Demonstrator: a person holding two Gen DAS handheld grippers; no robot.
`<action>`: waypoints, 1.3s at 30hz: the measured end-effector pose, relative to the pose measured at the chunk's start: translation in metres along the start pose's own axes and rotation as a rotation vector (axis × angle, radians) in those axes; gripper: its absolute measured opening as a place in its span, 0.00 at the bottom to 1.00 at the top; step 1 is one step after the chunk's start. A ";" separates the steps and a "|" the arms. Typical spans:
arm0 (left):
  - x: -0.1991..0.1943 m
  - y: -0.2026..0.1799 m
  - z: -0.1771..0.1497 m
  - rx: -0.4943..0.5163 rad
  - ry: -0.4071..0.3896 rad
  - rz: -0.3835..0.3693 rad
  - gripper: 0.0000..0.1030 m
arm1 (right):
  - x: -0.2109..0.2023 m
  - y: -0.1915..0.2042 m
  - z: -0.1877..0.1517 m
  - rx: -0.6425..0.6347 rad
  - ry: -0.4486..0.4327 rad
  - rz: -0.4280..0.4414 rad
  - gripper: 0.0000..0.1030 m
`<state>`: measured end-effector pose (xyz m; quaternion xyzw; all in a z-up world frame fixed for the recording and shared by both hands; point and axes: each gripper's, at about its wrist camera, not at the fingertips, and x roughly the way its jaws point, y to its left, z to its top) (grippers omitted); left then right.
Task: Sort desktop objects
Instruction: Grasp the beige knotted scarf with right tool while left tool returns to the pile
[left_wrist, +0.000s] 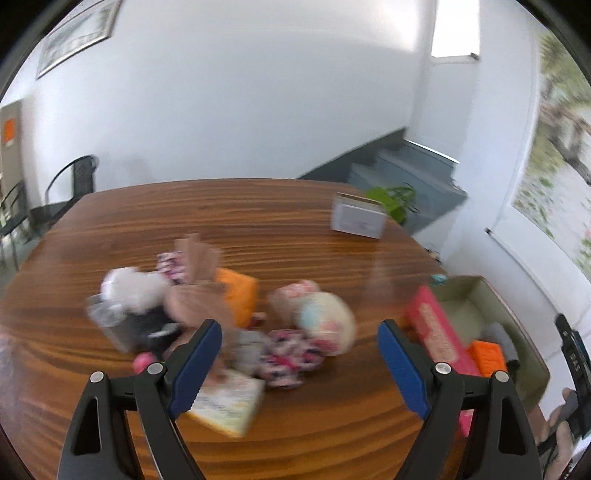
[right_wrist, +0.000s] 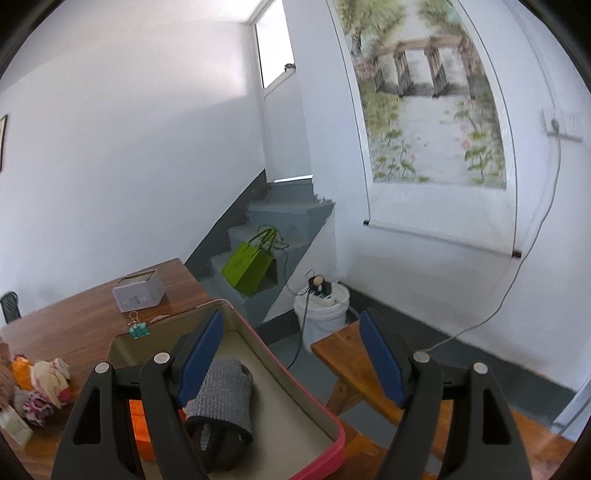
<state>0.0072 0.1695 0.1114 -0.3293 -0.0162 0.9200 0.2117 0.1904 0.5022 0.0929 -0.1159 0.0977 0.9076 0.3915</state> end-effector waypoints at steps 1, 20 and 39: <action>-0.003 0.013 -0.001 -0.016 -0.008 0.020 0.86 | -0.002 0.004 0.000 -0.015 -0.013 -0.006 0.77; -0.012 0.162 -0.022 -0.242 -0.023 0.222 0.86 | -0.031 0.211 0.001 -0.174 0.308 0.646 0.77; -0.027 0.180 -0.026 -0.277 -0.021 0.221 0.86 | -0.010 0.381 -0.081 -0.414 0.535 0.789 0.51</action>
